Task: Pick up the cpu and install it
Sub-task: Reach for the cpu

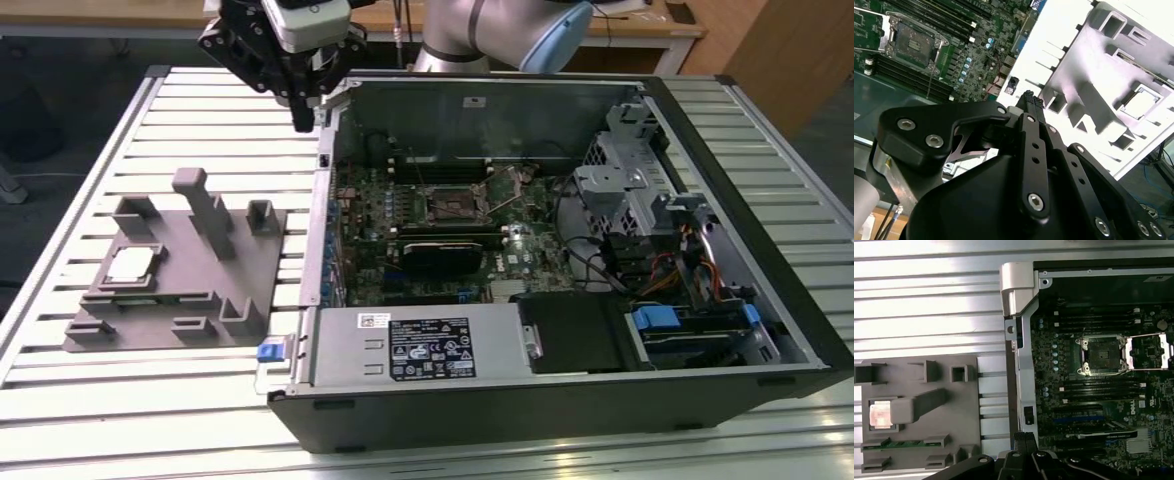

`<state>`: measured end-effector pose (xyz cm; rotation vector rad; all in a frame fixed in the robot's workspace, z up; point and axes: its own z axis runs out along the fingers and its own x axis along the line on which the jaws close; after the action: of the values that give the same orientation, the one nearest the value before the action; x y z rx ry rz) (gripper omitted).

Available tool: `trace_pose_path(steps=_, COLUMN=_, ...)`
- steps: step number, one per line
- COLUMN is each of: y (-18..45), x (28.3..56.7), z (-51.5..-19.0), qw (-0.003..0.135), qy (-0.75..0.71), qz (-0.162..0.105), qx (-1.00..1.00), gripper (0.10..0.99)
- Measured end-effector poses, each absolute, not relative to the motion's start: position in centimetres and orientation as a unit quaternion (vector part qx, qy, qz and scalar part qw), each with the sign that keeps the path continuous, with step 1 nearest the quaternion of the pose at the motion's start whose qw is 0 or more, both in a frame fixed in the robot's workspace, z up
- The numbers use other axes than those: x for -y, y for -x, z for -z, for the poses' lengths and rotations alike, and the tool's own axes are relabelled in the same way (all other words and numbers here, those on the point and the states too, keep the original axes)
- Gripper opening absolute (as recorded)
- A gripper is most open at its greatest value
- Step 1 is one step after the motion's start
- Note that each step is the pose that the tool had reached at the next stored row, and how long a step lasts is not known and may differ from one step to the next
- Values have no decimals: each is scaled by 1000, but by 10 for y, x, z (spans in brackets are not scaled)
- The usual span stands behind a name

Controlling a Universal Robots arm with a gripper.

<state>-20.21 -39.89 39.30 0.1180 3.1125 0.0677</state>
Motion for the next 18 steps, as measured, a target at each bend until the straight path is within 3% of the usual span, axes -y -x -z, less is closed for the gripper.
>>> trace_pose_path(steps=18, y=223, x=399, z=-393, qw=13, qy=-38, qz=-22, qx=-999, gripper=106)
